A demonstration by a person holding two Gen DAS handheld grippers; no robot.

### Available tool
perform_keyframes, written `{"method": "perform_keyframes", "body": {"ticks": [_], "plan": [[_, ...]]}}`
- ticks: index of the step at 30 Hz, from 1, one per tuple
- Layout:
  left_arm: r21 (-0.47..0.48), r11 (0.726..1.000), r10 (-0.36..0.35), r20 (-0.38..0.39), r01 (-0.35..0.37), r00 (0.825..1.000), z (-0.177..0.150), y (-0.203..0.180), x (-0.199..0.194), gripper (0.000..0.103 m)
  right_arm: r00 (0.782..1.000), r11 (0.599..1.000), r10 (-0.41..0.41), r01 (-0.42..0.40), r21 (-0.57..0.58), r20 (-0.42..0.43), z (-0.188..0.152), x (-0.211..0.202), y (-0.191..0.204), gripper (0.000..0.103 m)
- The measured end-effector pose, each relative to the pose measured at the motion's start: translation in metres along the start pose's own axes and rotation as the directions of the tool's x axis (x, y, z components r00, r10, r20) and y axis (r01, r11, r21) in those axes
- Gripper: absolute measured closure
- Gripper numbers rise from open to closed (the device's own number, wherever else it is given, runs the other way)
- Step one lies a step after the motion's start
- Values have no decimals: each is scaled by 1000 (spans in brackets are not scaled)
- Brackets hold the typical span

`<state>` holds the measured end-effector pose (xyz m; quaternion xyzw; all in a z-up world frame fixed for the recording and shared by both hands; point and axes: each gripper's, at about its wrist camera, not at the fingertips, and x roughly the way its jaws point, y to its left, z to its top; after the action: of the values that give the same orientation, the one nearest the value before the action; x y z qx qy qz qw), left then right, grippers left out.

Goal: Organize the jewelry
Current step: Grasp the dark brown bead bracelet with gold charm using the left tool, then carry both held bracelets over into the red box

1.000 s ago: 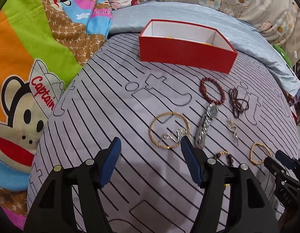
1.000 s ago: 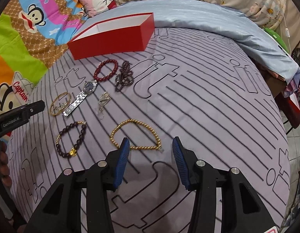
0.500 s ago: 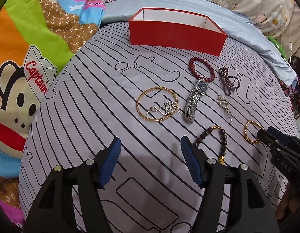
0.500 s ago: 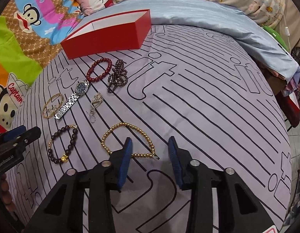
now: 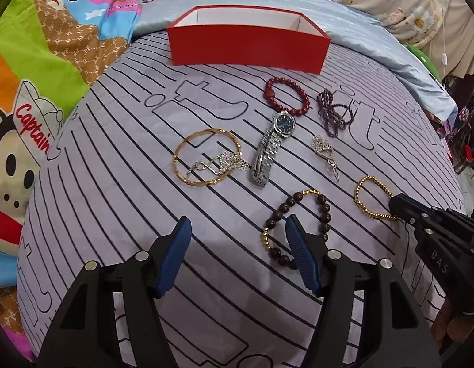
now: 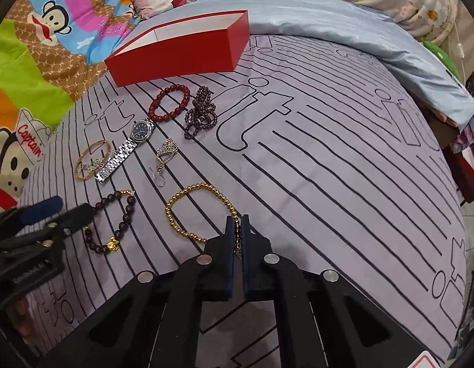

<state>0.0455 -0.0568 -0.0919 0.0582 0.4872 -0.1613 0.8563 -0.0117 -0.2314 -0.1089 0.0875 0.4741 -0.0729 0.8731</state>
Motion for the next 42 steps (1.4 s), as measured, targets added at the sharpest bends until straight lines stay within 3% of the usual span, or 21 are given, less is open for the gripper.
{"method": "perform_keyframes", "body": {"ticks": [7, 10, 17, 23, 42], "plan": [[29, 1000, -2, -1, 2, 1000, -3, -8, 7, 49, 1000, 1000, 16, -16, 14, -8, -1, -3, -2, 99], [45, 999, 5, 14, -6, 1000, -4, -11, 7, 59, 1000, 1000, 18, -18, 15, -7, -1, -3, -2, 99], [64, 998, -11, 19, 10, 1000, -3, -12, 6, 93, 1000, 1000, 27, -27, 11, -8, -1, -4, 2, 99], [39, 998, -43, 5, 43, 999, -1, -6, 1, 96, 999, 999, 48, -48, -2, 4, 1, -12, 9, 99], [19, 996, -94, 136, 92, 986, 40, 4, -60, 96, 983, 994, 103, -98, -41, 152, 45, -63, 29, 99]]}}
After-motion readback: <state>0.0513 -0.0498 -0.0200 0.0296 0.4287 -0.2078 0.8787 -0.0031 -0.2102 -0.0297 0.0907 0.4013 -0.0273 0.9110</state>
